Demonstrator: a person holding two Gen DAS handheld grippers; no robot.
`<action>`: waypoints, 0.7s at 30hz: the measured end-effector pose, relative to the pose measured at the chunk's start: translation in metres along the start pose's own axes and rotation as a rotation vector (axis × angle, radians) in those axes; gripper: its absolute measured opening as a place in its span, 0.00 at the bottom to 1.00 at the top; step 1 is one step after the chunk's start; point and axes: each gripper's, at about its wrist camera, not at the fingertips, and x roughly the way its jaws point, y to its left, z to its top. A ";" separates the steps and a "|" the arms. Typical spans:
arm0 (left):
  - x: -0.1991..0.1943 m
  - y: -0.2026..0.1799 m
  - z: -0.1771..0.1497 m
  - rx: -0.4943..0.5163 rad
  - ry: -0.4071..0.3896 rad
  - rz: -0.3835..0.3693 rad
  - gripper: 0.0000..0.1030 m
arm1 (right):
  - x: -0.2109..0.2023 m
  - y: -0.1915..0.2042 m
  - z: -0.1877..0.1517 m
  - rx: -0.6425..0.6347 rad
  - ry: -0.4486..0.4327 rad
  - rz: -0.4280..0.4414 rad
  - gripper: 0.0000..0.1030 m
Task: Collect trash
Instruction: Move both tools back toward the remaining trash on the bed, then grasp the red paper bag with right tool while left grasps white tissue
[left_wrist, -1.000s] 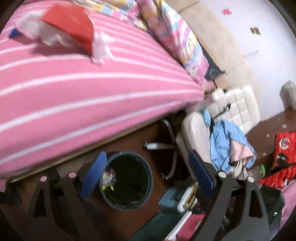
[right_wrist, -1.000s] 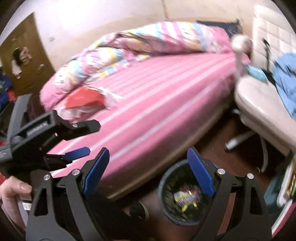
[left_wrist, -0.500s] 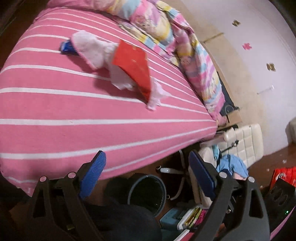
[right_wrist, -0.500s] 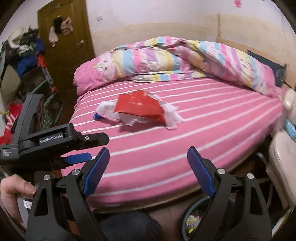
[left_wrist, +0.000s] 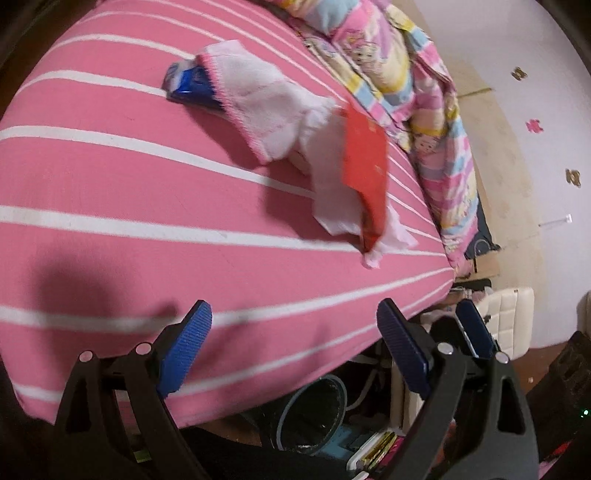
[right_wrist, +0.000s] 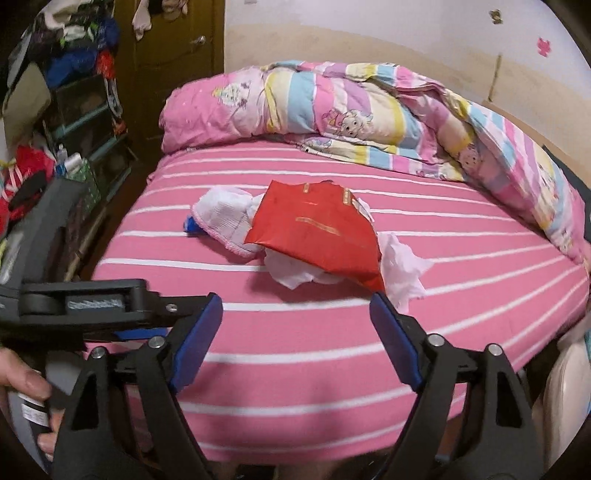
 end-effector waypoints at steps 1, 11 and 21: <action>0.003 0.006 0.004 -0.014 0.002 0.002 0.86 | 0.010 0.001 0.003 -0.013 0.006 -0.005 0.72; 0.031 0.040 0.032 -0.100 0.037 -0.001 0.86 | 0.078 0.012 0.014 -0.131 0.028 -0.014 0.64; 0.040 0.036 0.043 -0.085 0.037 -0.014 0.86 | 0.117 0.039 0.016 -0.405 -0.035 -0.143 0.38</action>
